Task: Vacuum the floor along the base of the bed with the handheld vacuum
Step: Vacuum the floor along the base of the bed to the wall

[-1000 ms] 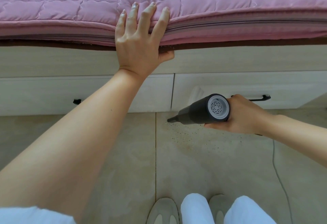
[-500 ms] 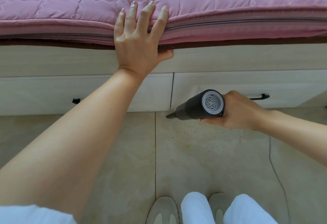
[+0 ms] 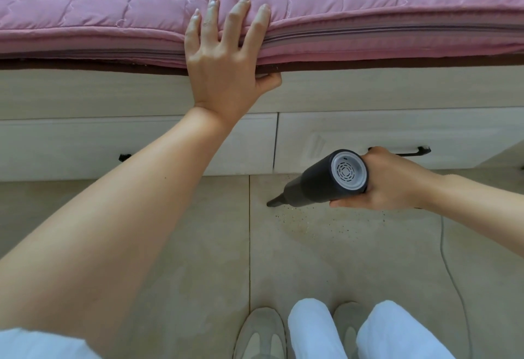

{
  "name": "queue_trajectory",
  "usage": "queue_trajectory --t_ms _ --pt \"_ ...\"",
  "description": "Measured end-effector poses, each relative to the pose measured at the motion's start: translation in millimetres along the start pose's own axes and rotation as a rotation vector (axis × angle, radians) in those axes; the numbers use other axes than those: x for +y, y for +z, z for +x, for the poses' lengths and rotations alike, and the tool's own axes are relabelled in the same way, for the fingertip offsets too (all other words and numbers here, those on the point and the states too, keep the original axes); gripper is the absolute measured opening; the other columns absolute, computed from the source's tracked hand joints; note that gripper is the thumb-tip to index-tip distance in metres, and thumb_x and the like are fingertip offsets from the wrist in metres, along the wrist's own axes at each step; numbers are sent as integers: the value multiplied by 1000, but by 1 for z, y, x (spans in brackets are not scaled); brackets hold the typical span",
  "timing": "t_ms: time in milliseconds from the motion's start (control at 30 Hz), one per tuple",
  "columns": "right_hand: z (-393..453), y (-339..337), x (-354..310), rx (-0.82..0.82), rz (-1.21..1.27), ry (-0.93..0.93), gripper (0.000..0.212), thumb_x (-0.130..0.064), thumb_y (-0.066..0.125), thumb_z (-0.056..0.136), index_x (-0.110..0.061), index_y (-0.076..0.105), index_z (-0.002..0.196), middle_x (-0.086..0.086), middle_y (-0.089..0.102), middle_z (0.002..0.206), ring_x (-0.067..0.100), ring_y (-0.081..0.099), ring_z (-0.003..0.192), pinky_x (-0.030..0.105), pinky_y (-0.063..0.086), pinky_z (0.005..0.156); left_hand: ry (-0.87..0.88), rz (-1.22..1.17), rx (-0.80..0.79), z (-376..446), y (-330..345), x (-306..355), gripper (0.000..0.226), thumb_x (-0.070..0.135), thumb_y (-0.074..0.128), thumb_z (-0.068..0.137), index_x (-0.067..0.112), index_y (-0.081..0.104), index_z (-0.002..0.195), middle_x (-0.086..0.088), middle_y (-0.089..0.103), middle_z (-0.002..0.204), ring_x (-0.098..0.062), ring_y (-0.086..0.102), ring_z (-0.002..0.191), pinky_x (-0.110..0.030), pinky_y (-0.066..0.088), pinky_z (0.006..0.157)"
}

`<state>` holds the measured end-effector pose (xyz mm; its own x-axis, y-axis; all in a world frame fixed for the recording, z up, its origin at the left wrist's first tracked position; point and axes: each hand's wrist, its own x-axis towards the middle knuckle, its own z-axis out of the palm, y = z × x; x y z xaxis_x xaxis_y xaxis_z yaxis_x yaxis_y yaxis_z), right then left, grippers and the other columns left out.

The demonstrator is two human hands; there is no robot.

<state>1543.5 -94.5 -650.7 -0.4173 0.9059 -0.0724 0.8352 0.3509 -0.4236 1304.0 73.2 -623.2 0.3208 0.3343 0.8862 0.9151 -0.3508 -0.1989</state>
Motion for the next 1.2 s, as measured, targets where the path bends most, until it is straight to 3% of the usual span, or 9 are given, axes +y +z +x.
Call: queue_trajectory --t_ms 67,300,533,633,733,833,900,1100,1200 --pt "-4 -1 2 -1 -15 -12 41 -70 58 67 -34 56 87 -23 59 66 4 54 60 30 50 65 22 13 9 2 0 -2 78 65 64 64 24 61 131 -4 66 128 -40 63 118 -58 51 97" --pt "-9 0 7 62 -58 24 40 -66 61 67 -31 57 86 -28 45 57 10 51 57 20 37 54 50 33 -29 6 -2 -1 82 67 60 65 22 57 133 -3 65 132 -40 61 120 -59 50 98" --pt "-17 -3 10 35 0 -11 45 -63 62 68 -24 63 90 -16 66 72 8 60 66 10 40 62 125 -2 -38 17 -6 28 75 61 54 71 23 59 136 -2 62 137 -41 60 121 -62 48 99" --pt "-20 -9 7 -16 70 -6 36 -52 72 69 -26 64 92 -25 62 73 2 60 75 3 38 68 137 -19 -57 21 -3 38 80 66 53 69 24 58 137 -3 61 138 -41 60 122 -60 47 100" --pt "-24 -10 4 -19 87 2 28 -42 78 70 -27 65 89 -29 58 70 2 59 75 5 40 67 126 17 -30 18 0 40 80 67 50 69 26 58 136 0 62 138 -39 60 123 -56 49 100" --pt "-27 -7 4 29 29 4 30 -49 74 69 -27 63 86 -26 54 66 6 59 66 16 43 61 120 0 -13 16 0 40 80 67 44 68 26 58 136 1 62 137 -37 61 122 -54 49 101" --pt "-29 -6 5 38 22 -2 32 -51 73 69 -27 62 85 -27 50 63 6 57 63 19 44 59 113 -12 -15 16 1 39 81 68 44 68 26 57 136 1 62 137 -36 62 121 -53 49 101" --pt "-35 -9 7 -43 128 -16 27 -45 78 69 -30 56 77 -31 55 60 -4 55 62 5 36 58 80 -20 -5 12 3 41 80 69 55 64 28 59 133 4 63 135 -33 63 120 -51 51 99" --pt "-35 -7 4 -11 111 -17 27 -46 77 69 -29 60 80 -31 51 59 2 56 67 5 37 58 55 -25 0 12 4 43 80 69 63 62 29 62 131 4 65 133 -33 63 120 -49 51 98"
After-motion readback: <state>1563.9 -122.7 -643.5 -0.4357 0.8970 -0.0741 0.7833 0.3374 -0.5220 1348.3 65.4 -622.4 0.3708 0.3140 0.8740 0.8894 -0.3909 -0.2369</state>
